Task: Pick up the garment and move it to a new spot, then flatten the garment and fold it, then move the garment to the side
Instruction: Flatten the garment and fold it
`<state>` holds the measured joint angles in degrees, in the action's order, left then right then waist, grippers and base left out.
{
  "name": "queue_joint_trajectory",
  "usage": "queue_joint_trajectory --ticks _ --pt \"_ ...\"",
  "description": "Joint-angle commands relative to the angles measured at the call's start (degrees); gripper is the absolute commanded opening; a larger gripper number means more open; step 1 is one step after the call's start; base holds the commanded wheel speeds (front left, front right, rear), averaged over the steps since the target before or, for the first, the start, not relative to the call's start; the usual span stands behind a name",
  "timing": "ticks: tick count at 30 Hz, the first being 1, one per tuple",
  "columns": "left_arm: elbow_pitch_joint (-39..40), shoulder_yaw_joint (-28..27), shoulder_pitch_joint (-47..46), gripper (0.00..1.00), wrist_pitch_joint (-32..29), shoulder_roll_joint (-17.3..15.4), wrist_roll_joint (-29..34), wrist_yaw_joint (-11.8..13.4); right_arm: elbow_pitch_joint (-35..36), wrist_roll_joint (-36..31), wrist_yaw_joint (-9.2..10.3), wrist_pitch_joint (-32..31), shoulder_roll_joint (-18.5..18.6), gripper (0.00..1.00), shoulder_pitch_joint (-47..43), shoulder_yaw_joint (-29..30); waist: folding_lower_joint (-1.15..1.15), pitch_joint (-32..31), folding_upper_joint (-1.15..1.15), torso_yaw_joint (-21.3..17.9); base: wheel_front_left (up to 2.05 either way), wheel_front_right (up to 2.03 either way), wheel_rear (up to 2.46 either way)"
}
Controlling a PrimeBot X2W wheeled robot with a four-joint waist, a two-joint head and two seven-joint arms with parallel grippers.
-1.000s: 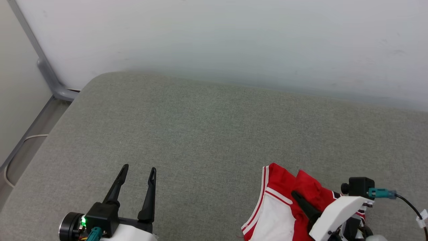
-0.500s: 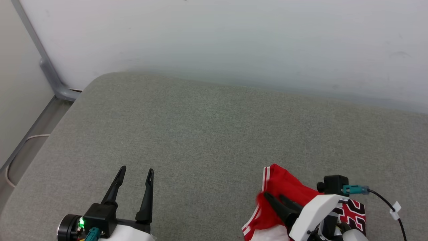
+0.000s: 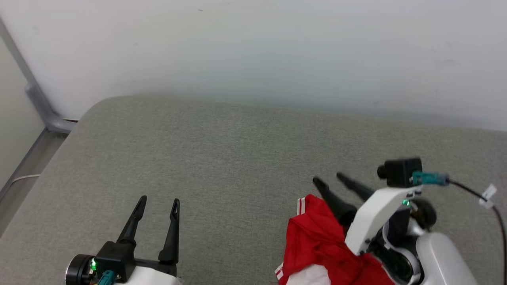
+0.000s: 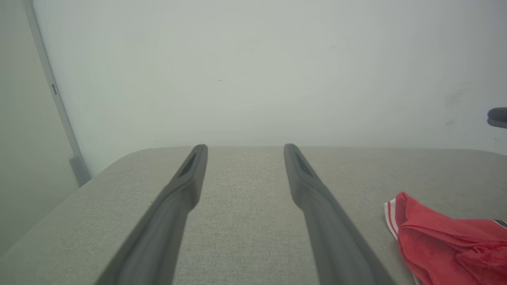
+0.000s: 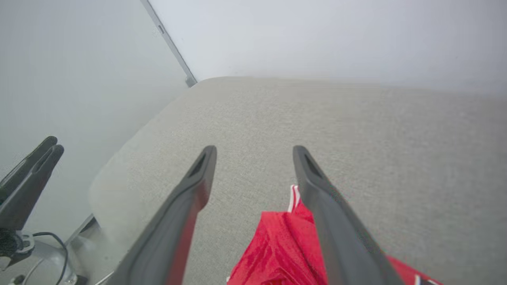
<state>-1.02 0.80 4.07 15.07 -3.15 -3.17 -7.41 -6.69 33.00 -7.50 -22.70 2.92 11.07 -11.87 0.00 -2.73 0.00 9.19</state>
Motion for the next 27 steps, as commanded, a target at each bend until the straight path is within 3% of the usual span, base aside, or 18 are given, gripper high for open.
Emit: queue_joint_trajectory --ticks 1,6,12,14,19,27 --pt "0.30 -0.10 -0.08 1.00 0.12 0.10 -0.24 -0.09 1.76 -3.76 0.03 -0.67 0.06 1.00 1.50 0.16 0.00 0.23 0.00 -0.74 0.00 0.00 0.00" --pt "0.75 0.12 -1.07 1.00 0.12 0.17 -0.92 -0.09 8.06 -15.85 0.03 1.23 8.48 1.00 4.25 0.14 0.00 0.94 0.00 -2.17 0.00 0.00 0.00" --pt "1.31 0.38 -1.34 1.00 0.12 0.23 -2.02 -0.10 9.67 -21.98 0.04 10.82 19.19 1.00 1.86 3.62 0.00 1.68 0.00 -3.57 0.00 0.00 0.00" --pt "1.43 0.57 -1.23 1.00 0.12 0.25 -2.26 -0.10 9.14 -23.81 0.04 14.73 20.96 1.00 0.07 5.54 0.00 1.88 0.00 -3.92 0.00 0.00 0.00" --pt "1.73 0.90 -0.58 1.00 0.12 0.26 -3.03 -0.10 8.33 -24.30 0.04 23.53 19.29 1.00 -5.78 13.56 0.00 2.33 0.00 -4.58 0.00 0.00 0.00" --pt "1.82 1.57 0.34 1.00 0.12 0.27 -4.07 -0.10 11.17 -27.39 0.04 31.82 8.94 1.00 -15.34 21.02 0.00 2.43 0.00 -4.90 0.00 0.00 0.00"
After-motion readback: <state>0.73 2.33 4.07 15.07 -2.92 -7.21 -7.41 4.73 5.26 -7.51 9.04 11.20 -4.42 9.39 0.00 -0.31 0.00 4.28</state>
